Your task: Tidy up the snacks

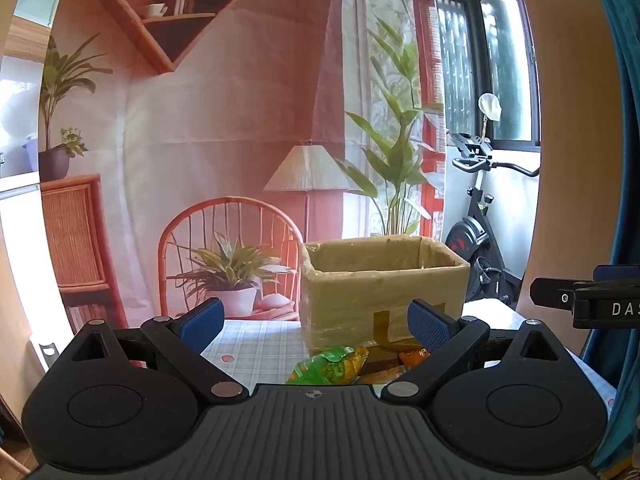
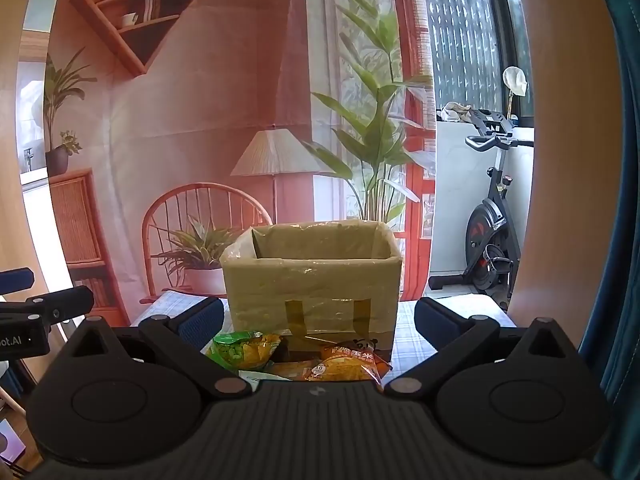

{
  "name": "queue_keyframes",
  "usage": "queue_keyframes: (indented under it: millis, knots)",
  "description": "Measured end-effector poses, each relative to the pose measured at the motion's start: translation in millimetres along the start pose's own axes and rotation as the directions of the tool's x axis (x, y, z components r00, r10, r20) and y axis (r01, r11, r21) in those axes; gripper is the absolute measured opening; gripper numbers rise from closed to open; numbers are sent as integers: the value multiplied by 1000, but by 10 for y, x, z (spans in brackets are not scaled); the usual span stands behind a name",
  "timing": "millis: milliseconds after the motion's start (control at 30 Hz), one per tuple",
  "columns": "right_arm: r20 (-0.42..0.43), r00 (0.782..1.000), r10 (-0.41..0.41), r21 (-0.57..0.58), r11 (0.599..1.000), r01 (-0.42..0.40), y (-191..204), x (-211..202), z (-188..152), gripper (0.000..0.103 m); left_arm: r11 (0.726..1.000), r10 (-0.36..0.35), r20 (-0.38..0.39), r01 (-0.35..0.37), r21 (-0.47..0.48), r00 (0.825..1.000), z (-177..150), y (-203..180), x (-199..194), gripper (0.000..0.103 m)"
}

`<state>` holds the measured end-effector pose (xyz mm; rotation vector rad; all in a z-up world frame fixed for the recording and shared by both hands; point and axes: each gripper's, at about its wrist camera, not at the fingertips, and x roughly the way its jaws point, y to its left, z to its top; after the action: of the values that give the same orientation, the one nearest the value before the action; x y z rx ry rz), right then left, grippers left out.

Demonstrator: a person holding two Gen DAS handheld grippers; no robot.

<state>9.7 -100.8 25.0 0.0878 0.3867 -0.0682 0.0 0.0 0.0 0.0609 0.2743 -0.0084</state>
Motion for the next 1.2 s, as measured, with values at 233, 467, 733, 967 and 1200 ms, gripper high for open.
queue_keyframes:
  millis: [233, 467, 733, 967, 1200]
  knots:
    - [0, 1000, 1, 0, 1000, -1, 1, -1, 0, 103, 1000, -3, 0, 3, -1, 1000, -6, 9, 1, 99]
    - [1, 1000, 0, 0, 1000, 0, -2, -2, 5, 103, 1000, -3, 0, 3, 3, 1000, -6, 14, 1, 99]
    - [0, 1000, 0, 0, 1000, 0, -2, -4, 4, 103, 1000, -3, 0, 3, 5, 1000, -9, 10, -1, 99]
    - [15, 1000, -2, 8, 1000, 2, -36, -65, 50, 103, 1000, -7, 22, 7, -3, 1000, -19, -14, -22, 99]
    - [18, 999, -28, 5, 1000, 28, -95, -110, 103, 103, 998, -16, 62, 20, -68, 998, -21, 35, -63, 99]
